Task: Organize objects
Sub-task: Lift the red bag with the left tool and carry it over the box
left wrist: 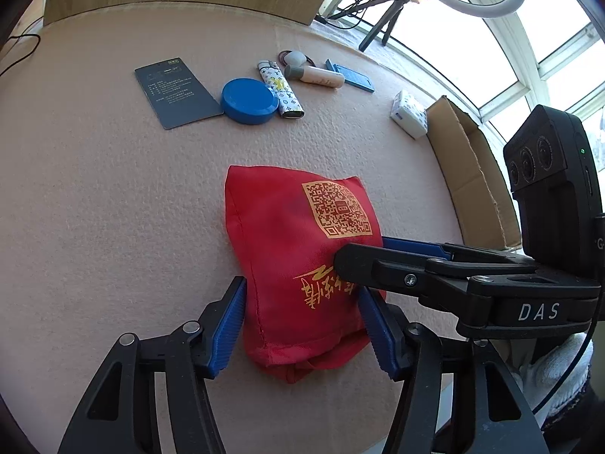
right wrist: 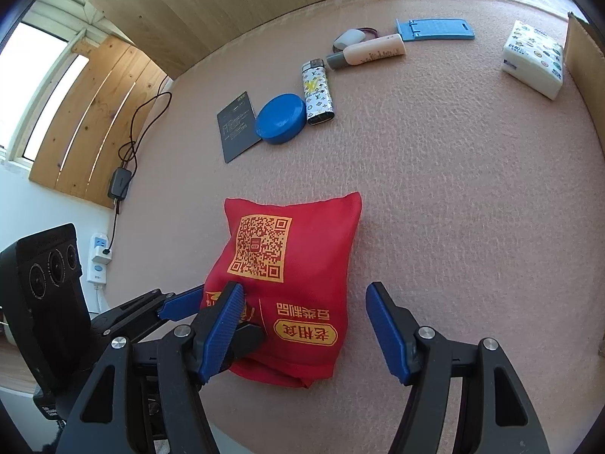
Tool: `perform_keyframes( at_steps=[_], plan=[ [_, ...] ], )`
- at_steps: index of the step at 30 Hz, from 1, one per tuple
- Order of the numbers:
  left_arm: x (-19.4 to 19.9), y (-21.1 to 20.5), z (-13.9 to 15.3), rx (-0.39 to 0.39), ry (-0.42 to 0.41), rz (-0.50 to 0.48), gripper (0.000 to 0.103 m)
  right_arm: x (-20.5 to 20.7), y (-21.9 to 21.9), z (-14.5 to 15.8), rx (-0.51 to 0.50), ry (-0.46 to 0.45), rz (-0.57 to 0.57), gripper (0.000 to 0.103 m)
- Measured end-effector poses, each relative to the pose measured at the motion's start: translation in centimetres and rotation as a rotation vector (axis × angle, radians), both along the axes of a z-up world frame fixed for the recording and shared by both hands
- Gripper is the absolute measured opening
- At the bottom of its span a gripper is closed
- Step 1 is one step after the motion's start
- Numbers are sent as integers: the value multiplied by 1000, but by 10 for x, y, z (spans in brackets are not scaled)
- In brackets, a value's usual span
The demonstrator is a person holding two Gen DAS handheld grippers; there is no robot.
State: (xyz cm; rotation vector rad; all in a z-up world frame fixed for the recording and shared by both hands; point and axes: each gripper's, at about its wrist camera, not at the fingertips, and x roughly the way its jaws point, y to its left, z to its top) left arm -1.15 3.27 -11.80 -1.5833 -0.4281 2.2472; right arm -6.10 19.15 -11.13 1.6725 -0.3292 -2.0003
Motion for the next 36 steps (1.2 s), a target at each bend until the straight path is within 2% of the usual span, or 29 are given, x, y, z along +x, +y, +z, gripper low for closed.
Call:
perform_keyframes(
  at_steps=[2,8,14,24,36],
  plan=[
    [1,2,0,-6,2,-5,62,1,-3,-2,-21,-15,11,59],
    [-2,6,2,14,3,-13,62,3,-4,3,-8,1,14,59],
    [-9,29,20,12,54,-56,62,3,15,20,-2,40,-13,59],
    [-24,104,61,40,144,-182,62,4,85,63,2,128,-133,59],
    [-40,216,89,75,207,-326,62,13,187,94,39,202,-287,59]
  ],
)
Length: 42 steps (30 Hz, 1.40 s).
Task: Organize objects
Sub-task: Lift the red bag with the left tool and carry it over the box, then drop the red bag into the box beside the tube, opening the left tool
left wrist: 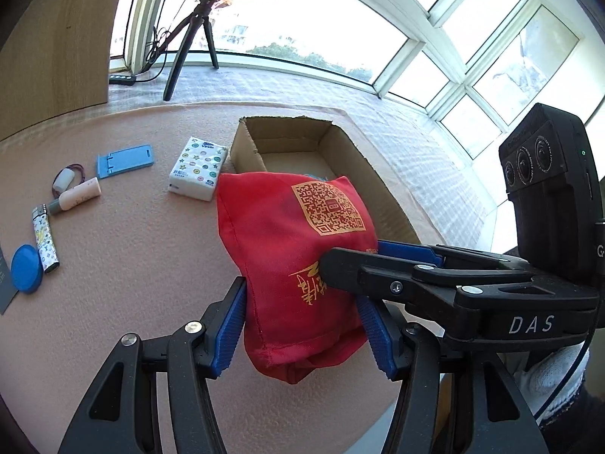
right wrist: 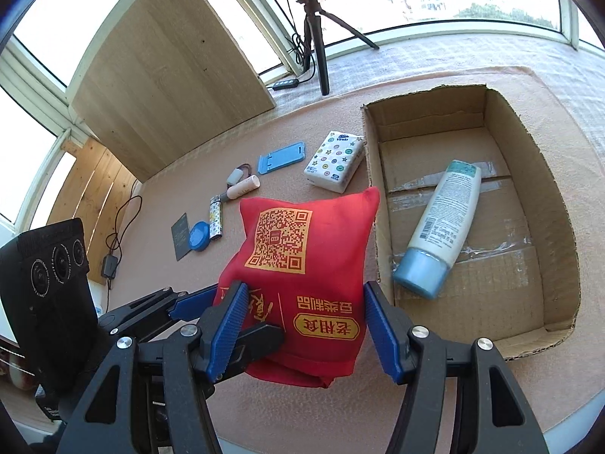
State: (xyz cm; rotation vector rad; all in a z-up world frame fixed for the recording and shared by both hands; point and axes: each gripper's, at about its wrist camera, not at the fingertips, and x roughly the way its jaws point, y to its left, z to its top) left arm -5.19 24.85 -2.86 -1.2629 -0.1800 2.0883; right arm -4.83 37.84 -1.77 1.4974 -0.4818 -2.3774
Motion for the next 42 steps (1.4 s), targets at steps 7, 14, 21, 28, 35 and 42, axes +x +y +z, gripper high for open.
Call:
perform_keyframes(
  at_steps=[7,14,21,28,35,42],
  plan=[
    [-5,61,0,-4,14,-65,62,1,52,7,40,23,-74,59],
    [-5,99,-7,-14,7,-109,61,-4,93,4,64,23,-133,59],
    [-6,116,-7,-29,18,-124,61,-3,111,3,77,21,-154,59],
    [-3,114,-5,-53,39,-112,63,0,117,7,132,39,-186,59],
    [-6,100,-5,-54,33,-96,63,2,112,9,123,41,-191,59],
    [-7,70,-3,-58,28,-47,63,1,98,13,114,51,-177,59]
  ],
)
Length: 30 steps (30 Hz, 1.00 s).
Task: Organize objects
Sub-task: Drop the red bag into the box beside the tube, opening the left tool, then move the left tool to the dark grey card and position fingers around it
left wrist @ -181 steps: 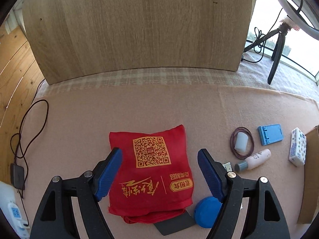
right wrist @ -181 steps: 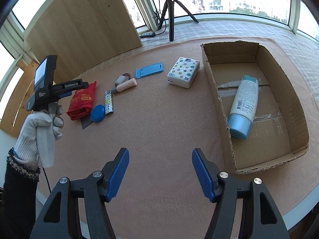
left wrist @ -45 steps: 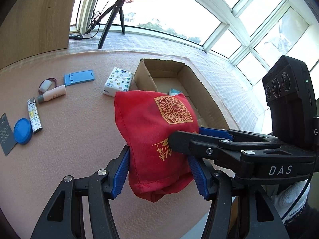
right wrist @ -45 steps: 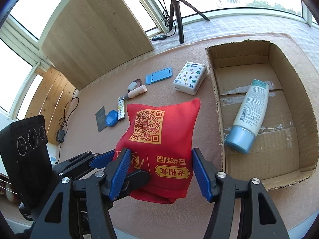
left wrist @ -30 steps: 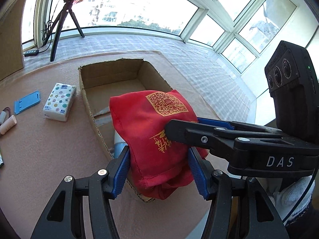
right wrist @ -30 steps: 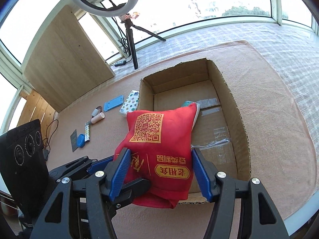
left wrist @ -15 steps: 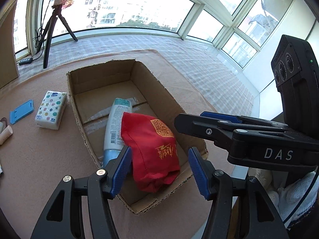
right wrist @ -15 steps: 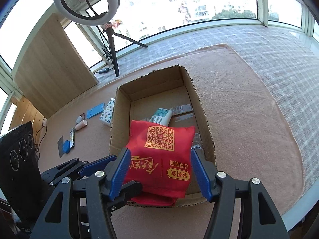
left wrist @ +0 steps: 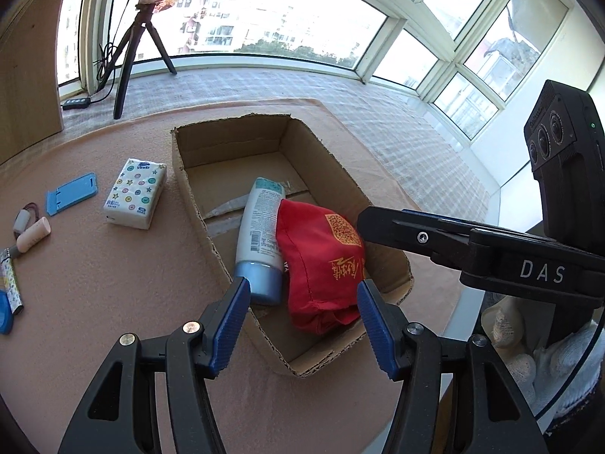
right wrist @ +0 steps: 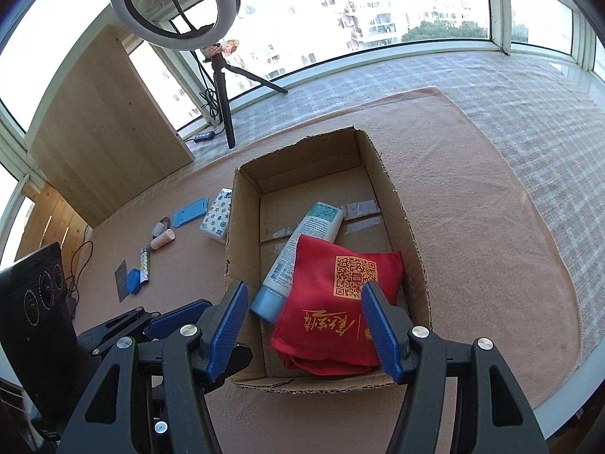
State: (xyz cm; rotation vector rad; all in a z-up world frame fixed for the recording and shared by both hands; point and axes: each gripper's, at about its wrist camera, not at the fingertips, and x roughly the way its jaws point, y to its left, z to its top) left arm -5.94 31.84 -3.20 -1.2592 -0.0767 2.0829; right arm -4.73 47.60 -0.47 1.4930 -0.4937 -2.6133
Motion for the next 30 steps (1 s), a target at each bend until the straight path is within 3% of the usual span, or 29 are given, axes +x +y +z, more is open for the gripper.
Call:
perform_keyframes(
  at_steps=[15,25,30],
  plan=[
    [-19,-126,-12,-44,-29,227,63,-5,-77,1,-32,3,115,59],
    [-44,-243,-26,-127,-60,484,66,-3,-144,-4,16,0,213,59],
    [-62,-302,-38,-152,-114,628,70,1,-168,-10,25,-11,254,59]
  ],
)
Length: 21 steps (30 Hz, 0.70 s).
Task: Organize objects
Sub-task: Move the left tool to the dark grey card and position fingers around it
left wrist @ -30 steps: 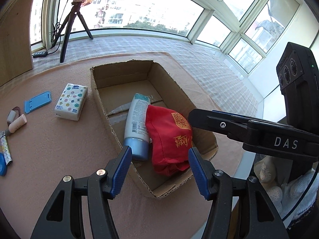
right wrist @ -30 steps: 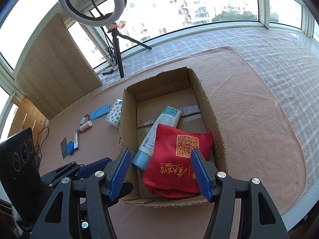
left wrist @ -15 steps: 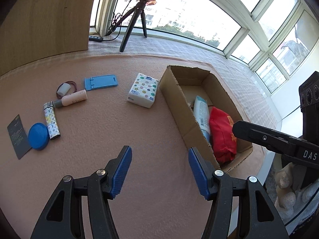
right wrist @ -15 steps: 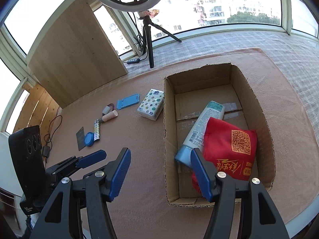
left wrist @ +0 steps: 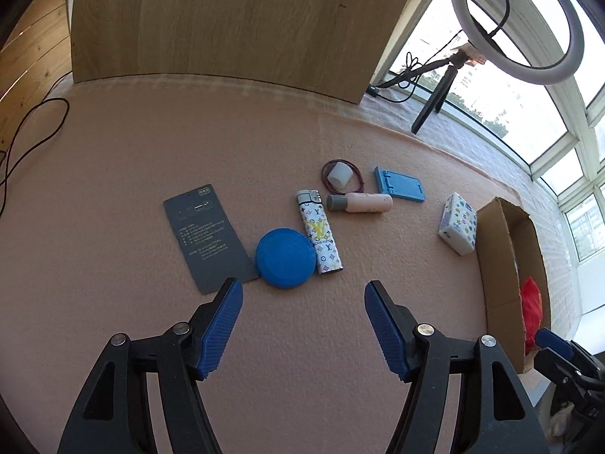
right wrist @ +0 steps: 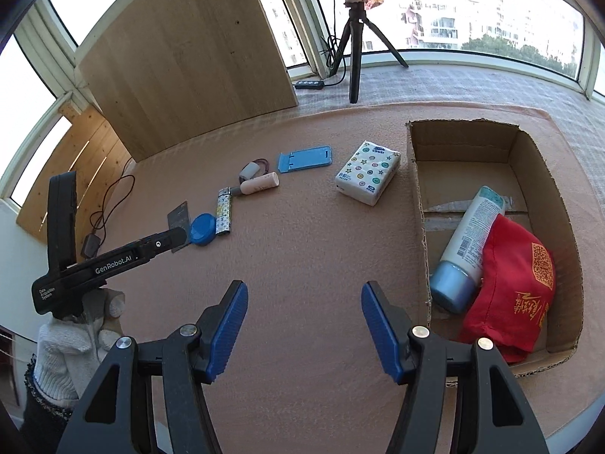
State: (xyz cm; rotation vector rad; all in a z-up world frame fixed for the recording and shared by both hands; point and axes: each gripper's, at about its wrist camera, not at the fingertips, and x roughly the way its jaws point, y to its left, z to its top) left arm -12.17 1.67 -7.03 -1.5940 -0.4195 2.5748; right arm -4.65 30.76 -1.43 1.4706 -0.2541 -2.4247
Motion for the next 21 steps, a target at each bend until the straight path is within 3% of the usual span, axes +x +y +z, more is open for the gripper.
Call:
perform_keyframes(
  at_steps=[9,21],
  plan=[
    [-42,-60,-24,-38,-72,179,70,7,-10,-16,-8,-39,7,59],
    [-76,-56,-58,-73,-157,231,70,13,26,-27,-19,-70,-82,59]
  ],
)
